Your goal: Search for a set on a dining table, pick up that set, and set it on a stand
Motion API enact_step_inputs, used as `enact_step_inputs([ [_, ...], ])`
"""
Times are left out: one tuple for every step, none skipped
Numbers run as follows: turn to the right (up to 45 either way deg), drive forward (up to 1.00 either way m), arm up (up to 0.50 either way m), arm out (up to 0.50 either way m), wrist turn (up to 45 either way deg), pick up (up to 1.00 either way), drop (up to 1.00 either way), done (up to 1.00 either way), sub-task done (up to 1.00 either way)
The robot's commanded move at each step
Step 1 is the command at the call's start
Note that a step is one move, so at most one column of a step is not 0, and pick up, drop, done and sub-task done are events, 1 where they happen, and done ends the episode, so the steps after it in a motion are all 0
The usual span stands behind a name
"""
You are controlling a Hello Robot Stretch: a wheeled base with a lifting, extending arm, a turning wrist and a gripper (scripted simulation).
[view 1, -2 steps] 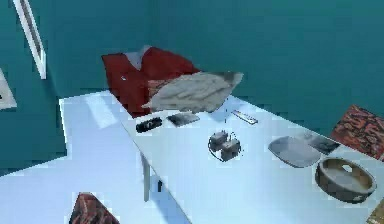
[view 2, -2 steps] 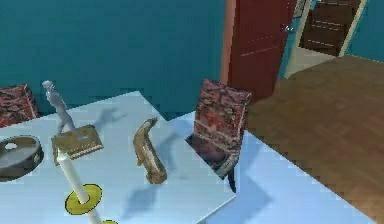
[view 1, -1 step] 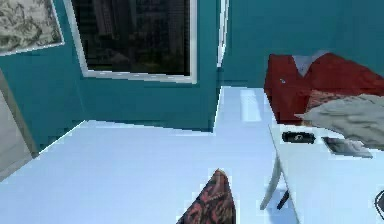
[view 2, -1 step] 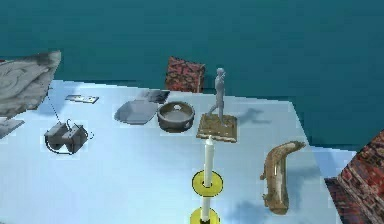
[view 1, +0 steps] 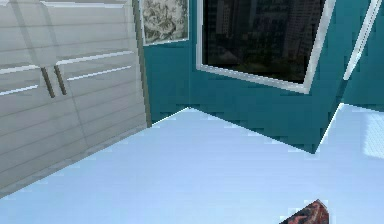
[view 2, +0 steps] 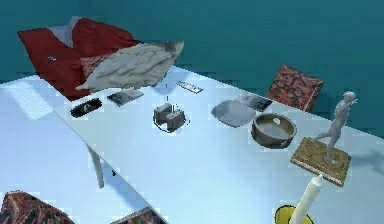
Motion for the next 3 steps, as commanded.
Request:
enact_step_inputs([
  [0.0,0.00,0.50,0.00,0.0,0.00,0.00,0.00,0.00],
  [0.0,0.00,0.38,0.00,0.0,0.00,0.00,0.00,0.00],
  [0.0,0.00,0.00,0.50,0.0,0.00,0.00,0.00,0.00],
])
